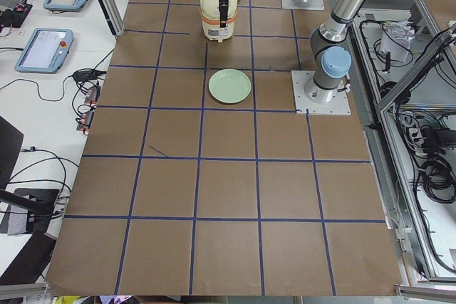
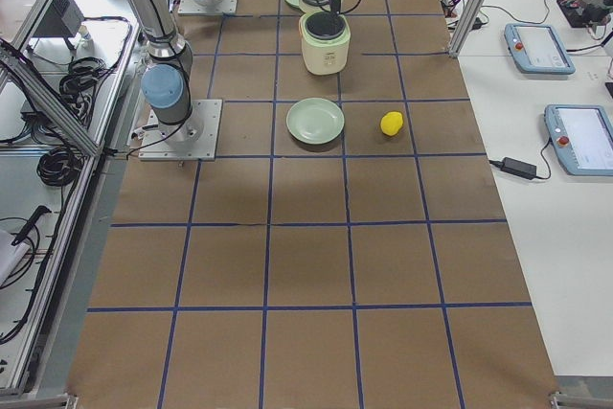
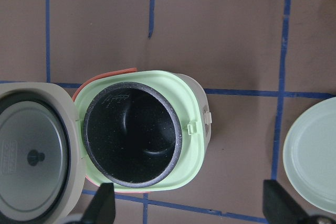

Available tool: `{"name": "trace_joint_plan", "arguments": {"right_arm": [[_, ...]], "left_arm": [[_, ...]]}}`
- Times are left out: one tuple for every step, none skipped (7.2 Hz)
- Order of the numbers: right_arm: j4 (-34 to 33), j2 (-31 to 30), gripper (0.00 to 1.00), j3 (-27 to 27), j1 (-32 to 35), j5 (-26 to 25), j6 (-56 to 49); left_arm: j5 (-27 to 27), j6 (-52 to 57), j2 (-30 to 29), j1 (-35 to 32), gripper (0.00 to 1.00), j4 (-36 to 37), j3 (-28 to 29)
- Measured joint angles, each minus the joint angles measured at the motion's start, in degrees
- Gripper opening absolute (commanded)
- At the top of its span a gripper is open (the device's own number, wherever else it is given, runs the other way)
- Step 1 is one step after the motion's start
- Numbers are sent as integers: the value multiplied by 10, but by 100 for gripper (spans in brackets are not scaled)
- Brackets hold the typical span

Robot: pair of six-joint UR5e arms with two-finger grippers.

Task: Press rice cooker button

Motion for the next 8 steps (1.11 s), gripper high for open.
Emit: {"name": "trace_joint_plan", "arguments": {"right_arm": [[16, -1, 99, -19, -6, -29, 11], [30, -2, 100, -33, -19, -50, 16], [47, -2, 100, -48, -32, -58, 18], [59, 0, 100, -65, -42, -58, 18], [64, 1, 99, -74, -47, -58, 16], [69, 1, 99, -74, -49, -62, 15], [79, 0, 99, -68, -50, -64, 17], [97, -2, 99, -57, -50, -73, 18]], "left_arm": [[0, 0, 0, 0, 100, 0, 0], [0, 0, 0, 0, 100, 0, 0], [0, 0, 0, 0, 100, 0, 0], [0, 0, 0, 0, 100, 0, 0], [0, 0, 0, 0, 100, 0, 0], [0, 0, 0, 0, 100, 0, 0], [0, 0, 0, 0, 100, 0, 0], [0, 0, 0, 0, 100, 0, 0]]}}
